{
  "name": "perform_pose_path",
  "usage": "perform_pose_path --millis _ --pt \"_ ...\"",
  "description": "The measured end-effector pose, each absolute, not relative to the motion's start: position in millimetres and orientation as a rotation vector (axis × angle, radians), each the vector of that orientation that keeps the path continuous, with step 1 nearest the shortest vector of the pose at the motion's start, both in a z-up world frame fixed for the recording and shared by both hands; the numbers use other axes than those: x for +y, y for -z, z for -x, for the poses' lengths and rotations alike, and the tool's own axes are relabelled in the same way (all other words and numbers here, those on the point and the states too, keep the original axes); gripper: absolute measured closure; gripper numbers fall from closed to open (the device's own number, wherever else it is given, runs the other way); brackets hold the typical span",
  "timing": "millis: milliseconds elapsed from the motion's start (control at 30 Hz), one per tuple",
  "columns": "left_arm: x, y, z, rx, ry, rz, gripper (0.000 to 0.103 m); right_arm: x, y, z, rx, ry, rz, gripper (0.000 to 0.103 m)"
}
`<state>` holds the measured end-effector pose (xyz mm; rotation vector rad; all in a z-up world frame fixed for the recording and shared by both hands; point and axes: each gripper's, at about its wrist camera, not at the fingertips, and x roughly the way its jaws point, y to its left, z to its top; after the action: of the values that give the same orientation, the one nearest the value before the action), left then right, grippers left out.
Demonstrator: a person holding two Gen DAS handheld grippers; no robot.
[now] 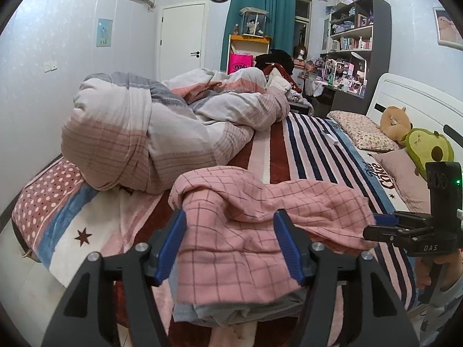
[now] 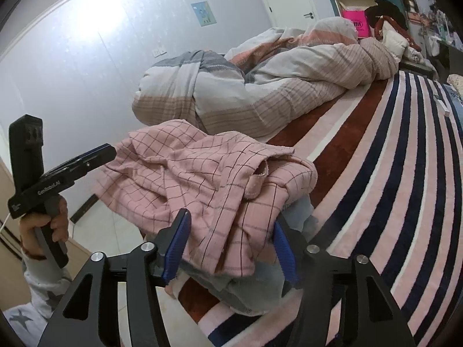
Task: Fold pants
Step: 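Lower the pants onto the clothes pile and open both grippers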
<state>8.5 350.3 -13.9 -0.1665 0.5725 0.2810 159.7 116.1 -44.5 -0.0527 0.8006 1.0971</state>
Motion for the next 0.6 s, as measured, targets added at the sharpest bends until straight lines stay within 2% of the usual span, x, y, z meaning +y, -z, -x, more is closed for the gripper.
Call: perform_pose_path --millis 300,400,500,600 --pt "300.5 2.9 9.4 0.55 -0.266 0.131 0.028 77.4 36.4 -136.9 0.767 -1.065 0.054 0.041" --pt "278.8 -0.5 13.1 0.533 -0.254 0.117 0.024 54.1 33.3 -126.0 0.743 -1.033 0.056 0.033" --pt "256.1 -4.0 15.0 0.514 -0.248 0.099 0.019 25.8 28.8 -114.8 0.719 -0.993 0.035 0.031" --pt "227.3 -6.1 16.3 0.483 -0.237 0.077 0.013 -2.7 24.4 -102.4 0.687 -0.949 0.029 0.02"
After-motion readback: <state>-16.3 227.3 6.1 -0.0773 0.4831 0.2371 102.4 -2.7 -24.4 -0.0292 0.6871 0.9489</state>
